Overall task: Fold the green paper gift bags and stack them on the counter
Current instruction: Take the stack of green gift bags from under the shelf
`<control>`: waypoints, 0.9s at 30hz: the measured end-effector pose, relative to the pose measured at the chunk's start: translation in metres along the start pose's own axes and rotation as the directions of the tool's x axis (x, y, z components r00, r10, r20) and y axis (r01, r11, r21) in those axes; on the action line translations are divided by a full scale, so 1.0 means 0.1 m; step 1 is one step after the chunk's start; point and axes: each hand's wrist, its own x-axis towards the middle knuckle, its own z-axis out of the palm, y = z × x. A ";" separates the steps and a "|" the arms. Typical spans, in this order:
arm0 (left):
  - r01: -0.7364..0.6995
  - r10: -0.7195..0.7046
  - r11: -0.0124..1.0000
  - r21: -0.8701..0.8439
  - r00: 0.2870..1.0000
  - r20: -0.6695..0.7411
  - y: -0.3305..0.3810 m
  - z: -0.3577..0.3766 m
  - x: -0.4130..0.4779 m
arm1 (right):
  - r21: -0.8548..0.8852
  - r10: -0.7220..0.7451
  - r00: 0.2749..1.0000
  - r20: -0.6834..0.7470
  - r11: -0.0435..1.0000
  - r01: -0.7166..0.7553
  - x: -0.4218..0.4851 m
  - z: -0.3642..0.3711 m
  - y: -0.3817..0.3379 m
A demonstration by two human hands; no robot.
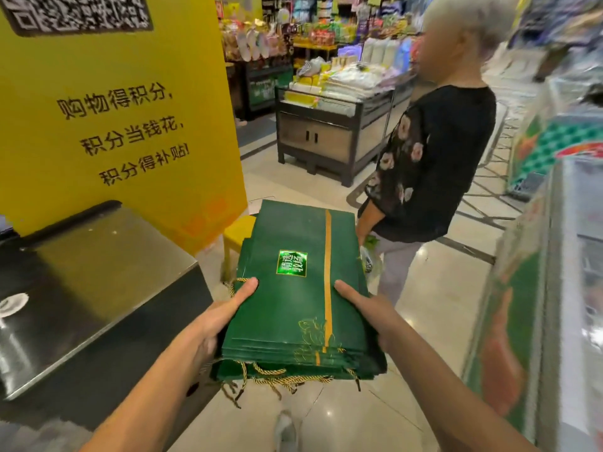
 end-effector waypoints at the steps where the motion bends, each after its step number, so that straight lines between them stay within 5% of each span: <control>1: 0.000 0.000 1.000 -0.013 1.000 0.009 0.10 0.03 0.17 | 0.007 0.010 1.000 -0.004 1.000 -0.010 0.16 -0.01 -0.08; 14: -0.055 0.055 0.998 -0.027 0.998 0.002 1.64 -0.21 2.13 | -0.016 -0.027 1.000 -0.012 1.000 0.027 2.24 0.36 -1.52; 27: -0.136 -0.003 0.944 -0.300 0.906 -0.422 2.44 -0.91 3.25 | -0.245 0.062 0.916 0.395 0.969 0.040 4.58 1.54 -2.82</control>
